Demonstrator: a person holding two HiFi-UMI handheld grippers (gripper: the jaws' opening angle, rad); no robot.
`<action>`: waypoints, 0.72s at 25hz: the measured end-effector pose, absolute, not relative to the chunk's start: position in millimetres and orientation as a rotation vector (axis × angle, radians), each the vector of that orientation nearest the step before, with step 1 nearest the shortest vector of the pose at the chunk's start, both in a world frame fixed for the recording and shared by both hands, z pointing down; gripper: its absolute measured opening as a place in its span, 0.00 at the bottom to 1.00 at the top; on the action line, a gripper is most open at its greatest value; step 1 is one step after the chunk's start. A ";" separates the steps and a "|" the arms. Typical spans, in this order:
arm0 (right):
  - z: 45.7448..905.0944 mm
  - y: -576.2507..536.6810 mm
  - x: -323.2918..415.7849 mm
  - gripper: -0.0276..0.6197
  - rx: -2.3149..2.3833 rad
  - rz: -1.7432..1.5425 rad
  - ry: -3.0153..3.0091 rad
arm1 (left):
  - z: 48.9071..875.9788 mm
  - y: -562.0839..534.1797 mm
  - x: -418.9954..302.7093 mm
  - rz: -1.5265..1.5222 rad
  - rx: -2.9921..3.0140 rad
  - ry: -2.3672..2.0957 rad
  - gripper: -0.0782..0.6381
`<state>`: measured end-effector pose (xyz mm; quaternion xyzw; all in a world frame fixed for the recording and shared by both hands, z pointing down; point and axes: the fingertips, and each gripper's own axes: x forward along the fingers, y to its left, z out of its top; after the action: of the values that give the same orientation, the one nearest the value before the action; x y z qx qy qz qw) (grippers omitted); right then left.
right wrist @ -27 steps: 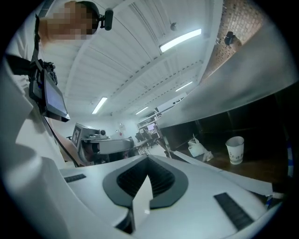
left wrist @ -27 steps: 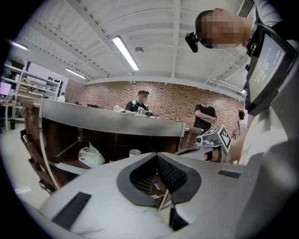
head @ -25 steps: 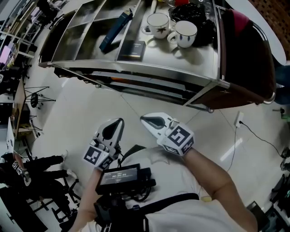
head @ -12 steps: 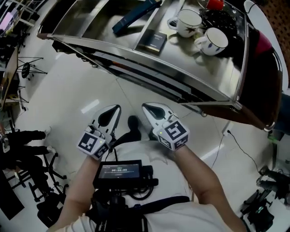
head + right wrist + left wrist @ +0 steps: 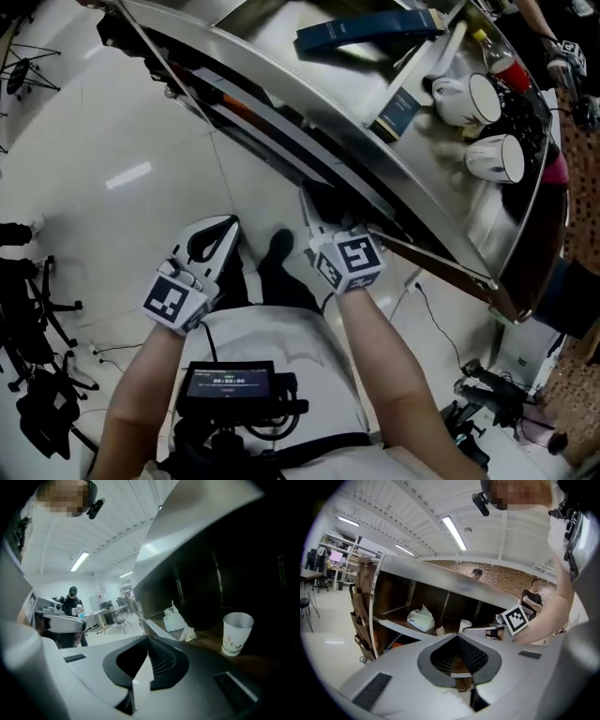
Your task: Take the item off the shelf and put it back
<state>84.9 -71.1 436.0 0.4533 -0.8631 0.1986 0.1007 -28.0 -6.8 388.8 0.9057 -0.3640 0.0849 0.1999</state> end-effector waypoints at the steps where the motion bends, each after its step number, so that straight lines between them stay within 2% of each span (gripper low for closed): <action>1: 439.2 -81.0 87.5 0.06 1.375 0.586 -2.521 | 391.5 -7.9 -28.8 0.221 2.524 -1.013 0.11; 3: 448.4 -100.2 92.8 0.08 1.449 0.585 -2.457 | 397.2 -10.9 -32.0 0.186 2.500 -1.005 0.11; 7: 472.1 -133.6 103.5 0.25 1.561 0.574 -2.318 | 409.3 -21.2 -43.6 0.156 2.508 -1.029 0.11; 18: 511.4 -209.5 114.3 0.26 1.736 0.629 -2.067 | 433.3 -19.2 -49.8 0.240 2.491 -0.983 0.12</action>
<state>114.3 -209.5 511.4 0.6157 -0.7331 0.2230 0.1839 -49.8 -19.2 433.3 0.9028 -0.3563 0.0871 0.2247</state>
